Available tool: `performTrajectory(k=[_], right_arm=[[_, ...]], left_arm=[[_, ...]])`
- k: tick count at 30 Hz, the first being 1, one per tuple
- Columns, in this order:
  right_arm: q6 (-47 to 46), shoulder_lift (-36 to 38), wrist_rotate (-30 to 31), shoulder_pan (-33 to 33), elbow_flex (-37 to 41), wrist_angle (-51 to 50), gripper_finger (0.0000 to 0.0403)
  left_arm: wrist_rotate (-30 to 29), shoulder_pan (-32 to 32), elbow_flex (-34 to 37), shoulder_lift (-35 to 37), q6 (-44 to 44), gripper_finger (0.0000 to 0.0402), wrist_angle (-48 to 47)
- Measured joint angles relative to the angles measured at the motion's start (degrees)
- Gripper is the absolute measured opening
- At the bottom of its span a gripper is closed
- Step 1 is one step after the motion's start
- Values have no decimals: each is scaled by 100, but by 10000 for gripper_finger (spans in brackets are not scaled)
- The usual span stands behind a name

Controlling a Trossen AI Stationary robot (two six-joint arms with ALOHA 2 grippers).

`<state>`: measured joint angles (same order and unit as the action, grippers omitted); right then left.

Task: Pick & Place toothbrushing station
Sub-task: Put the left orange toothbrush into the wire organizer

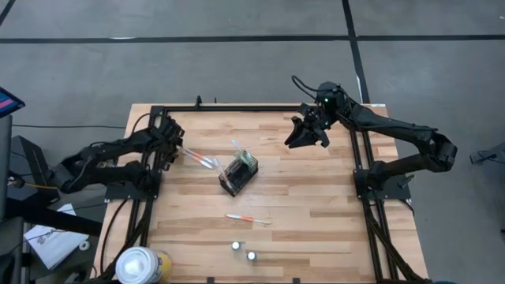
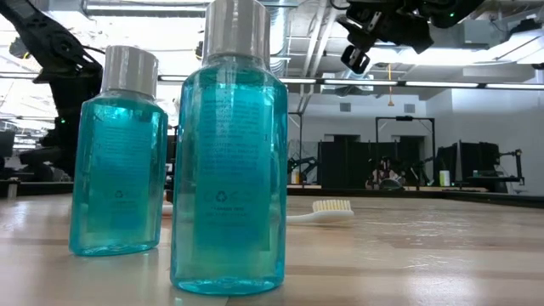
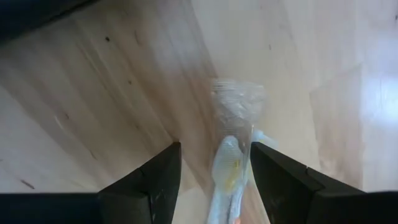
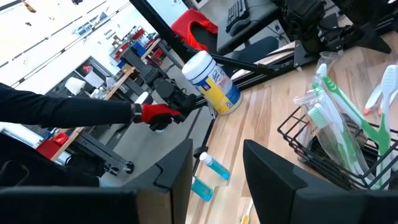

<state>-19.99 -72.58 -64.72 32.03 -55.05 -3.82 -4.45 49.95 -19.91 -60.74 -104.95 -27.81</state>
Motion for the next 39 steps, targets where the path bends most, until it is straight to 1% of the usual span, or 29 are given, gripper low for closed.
performTrajectory(k=[3, 6, 8, 13, 14, 19, 22, 27, 32, 39], right_arm=[[-2, 0, 7, -2, 0, -2, 133], [-20, 0, 12, -2, 0, -2, 131], [-21, 0, 12, -2, 0, -2, 128], [-151, 0, 21, -2, 0, -2, 122], [-153, 0, 23, -2, 0, -2, 121], [-155, 0, 23, -9, 0, 0, 121], [-208, 0, 21, -9, 0, 2, 121], [-244, 0, 8, -7, 0, 3, 120], [-258, 0, 8, -7, 0, 5, 120], [-256, 3, 6, -7, 0, 126, 120]], left_arm=[[32, 58, -22, -210, -23, 186, 264], [51, 61, -21, -268, -17, 166, 371], [71, 61, -10, -261, 58, 137, 372], [140, 61, 10, -271, 272, 28, 388], [151, 61, 12, -283, 376, 14, 540], [189, 14, 22, -232, 841, 1, 551], [138, -90, 21, -85, 972, 0, 651], [-15, -79, 21, 246, 1049, 0, 621], [-230, -81, 17, 929, 1158, 0, 643], [-763, -112, -180, 2072, 1573, 0, 654]])
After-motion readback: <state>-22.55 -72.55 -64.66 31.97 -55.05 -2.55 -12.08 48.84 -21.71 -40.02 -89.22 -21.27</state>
